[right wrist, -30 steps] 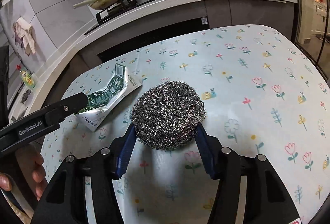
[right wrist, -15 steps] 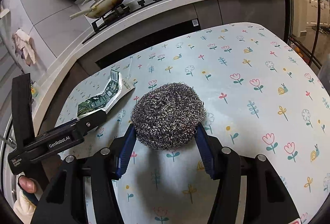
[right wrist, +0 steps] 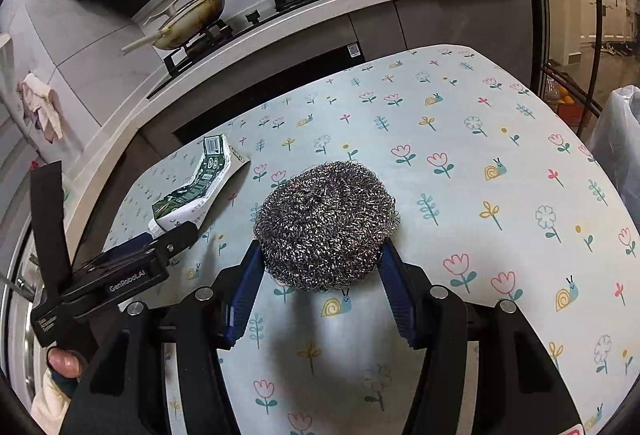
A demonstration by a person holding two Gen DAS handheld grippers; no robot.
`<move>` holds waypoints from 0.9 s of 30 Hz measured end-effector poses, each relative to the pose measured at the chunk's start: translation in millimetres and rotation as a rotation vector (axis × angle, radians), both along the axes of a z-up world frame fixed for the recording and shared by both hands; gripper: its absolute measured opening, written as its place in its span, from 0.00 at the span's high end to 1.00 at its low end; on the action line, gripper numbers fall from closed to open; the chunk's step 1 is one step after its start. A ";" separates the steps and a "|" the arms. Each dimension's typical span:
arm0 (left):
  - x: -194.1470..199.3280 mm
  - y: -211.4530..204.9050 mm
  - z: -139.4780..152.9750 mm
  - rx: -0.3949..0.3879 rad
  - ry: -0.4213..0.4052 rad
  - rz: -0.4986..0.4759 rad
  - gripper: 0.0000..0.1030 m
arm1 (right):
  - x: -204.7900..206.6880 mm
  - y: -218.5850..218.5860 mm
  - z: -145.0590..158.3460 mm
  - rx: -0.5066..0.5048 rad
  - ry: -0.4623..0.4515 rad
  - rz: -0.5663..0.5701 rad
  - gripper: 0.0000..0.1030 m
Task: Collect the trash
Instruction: 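Grasp the steel wool scrubber with the right tool while the left grasps the green pouch, then carry the green pouch and steel wool over the bin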
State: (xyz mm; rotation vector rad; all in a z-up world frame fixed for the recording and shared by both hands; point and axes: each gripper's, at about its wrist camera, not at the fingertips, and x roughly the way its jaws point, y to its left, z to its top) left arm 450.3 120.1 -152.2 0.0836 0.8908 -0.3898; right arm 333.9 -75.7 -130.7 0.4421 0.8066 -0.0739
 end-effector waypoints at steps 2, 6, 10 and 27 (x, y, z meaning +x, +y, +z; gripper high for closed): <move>8.0 0.1 -4.5 0.018 0.002 -0.022 0.13 | 0.9 1.0 -0.9 -0.001 0.000 0.009 0.46; 18.5 -3.4 -8.1 0.024 0.009 -0.073 0.13 | 4.9 2.6 -4.6 0.000 0.004 0.014 0.46; 18.5 -12.3 -4.8 0.038 -0.017 -0.111 0.25 | 7.5 1.6 -7.2 0.005 0.008 0.014 0.46; -55.4 -60.3 50.3 -0.023 -0.063 -0.100 0.44 | -45.4 -29.4 27.7 0.009 -0.045 -0.026 0.46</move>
